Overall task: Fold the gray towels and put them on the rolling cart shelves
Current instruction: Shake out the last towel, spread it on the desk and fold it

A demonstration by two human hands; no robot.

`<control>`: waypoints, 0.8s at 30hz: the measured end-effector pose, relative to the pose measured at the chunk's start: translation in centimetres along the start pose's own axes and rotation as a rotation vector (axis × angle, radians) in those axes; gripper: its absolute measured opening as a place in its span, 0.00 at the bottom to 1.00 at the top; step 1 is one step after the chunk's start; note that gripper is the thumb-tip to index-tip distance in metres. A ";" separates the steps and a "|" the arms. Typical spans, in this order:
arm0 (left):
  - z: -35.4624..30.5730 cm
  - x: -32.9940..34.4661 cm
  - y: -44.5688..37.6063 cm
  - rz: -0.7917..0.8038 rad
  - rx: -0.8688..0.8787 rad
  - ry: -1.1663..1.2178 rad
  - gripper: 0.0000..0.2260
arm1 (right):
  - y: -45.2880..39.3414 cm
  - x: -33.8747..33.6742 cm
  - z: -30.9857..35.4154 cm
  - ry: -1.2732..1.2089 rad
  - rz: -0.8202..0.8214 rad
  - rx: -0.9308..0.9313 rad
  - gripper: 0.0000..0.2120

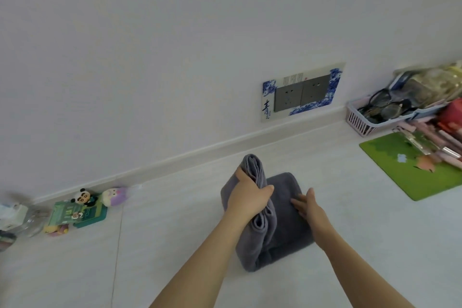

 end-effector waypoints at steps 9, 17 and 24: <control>-2.4 10.6 -4.8 0.151 -0.050 0.016 0.40 | -1.7 -2.9 1.9 -0.015 0.216 0.150 0.35; 0.8 6.8 -5.6 -0.149 0.132 0.138 0.19 | -3.2 -2.3 2.7 0.856 0.191 -0.227 0.30; 6.1 10.4 -5.5 -0.377 0.300 -0.742 0.27 | -3.9 -2.5 0.9 1.112 0.027 -0.409 0.28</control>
Point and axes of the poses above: each hand's wrist, its own y-axis away from the middle knuckle, its own x-axis out of the palm, z = x × y, the point moved 4 cm from there along -y, towards the middle knuckle, and after that the axes turned 8 degrees about -y, right-handed, at the moved point
